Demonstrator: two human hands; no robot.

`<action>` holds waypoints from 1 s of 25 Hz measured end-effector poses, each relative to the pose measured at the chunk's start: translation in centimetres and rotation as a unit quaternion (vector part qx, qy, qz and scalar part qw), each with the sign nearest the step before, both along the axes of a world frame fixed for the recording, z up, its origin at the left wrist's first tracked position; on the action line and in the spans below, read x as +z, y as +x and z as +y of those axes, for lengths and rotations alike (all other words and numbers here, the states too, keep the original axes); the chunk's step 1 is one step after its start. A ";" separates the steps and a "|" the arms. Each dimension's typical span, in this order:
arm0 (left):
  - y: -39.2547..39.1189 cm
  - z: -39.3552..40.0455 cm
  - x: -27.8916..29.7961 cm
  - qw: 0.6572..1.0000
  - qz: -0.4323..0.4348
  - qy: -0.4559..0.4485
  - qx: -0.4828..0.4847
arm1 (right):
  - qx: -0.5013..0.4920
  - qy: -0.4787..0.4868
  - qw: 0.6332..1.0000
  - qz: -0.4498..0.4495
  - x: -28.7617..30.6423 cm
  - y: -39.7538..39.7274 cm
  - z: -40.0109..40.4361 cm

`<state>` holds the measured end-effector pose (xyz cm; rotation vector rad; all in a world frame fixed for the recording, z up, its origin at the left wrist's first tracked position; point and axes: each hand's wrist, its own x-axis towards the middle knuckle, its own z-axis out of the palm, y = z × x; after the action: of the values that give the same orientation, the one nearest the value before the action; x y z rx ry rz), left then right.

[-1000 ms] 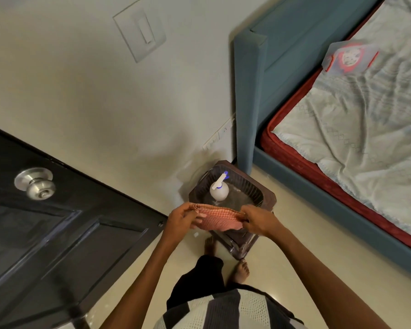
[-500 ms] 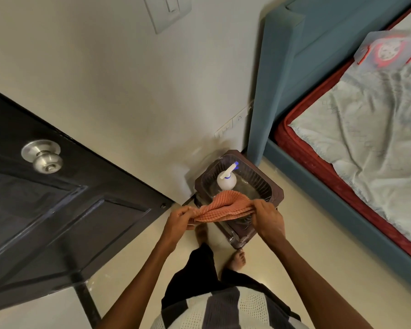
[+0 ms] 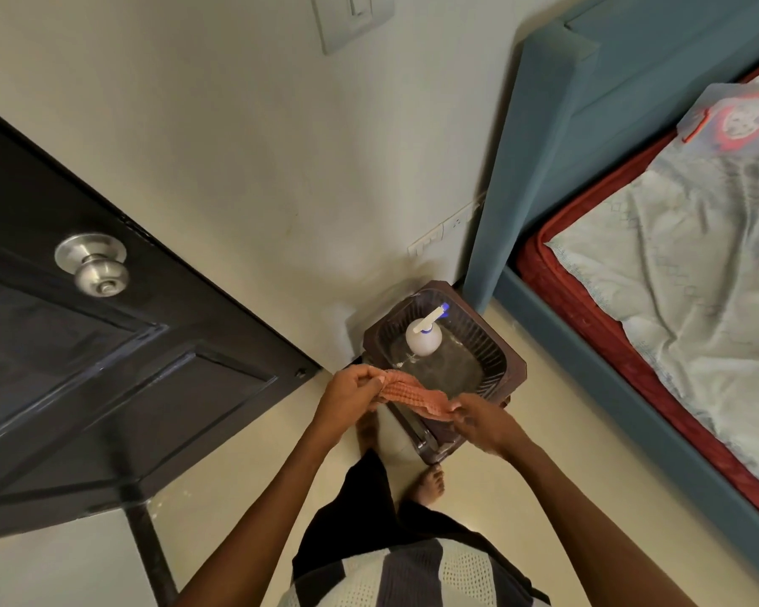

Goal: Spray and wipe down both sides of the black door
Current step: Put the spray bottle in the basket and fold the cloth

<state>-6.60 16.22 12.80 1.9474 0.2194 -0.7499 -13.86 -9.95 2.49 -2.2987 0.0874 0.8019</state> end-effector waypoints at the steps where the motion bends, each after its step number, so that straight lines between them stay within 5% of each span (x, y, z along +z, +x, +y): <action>1: 0.4 -0.1 0.3 0.997 -0.034 0.042 -0.058 | 0.000 0.039 0.998 0.044 0.0 0.0 -0.1; 3: 1.4 -0.4 1.5 0.970 -0.105 0.134 -0.173 | -0.040 0.081 0.993 0.069 0.4 0.4 -0.4; 9: 4.6 -0.1 5.7 0.873 -0.223 0.242 -0.360 | -0.192 0.106 0.964 -0.148 4.6 5.4 0.9; 13: 6.0 1.5 7.7 0.829 -0.255 0.272 -0.418 | -0.017 0.137 0.967 -0.213 9.7 10.2 4.0; 17: 6.2 2.6 8.9 0.848 -0.293 0.228 -0.377 | 0.137 0.041 0.966 -0.213 10.3 13.4 5.9; 22: 5.5 5.2 8.0 0.893 -0.314 0.203 -0.253 | -0.032 0.154 0.969 -0.191 11.8 12.9 5.0; 25: 5.4 4.8 7.9 0.936 -0.274 0.156 -0.154 | -0.042 0.228 0.954 -0.193 13.4 12.4 6.1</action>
<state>-1.23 21.04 20.66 2.4466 -0.3349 -0.3477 -1.41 -3.82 15.84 -1.9495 -0.1597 0.2770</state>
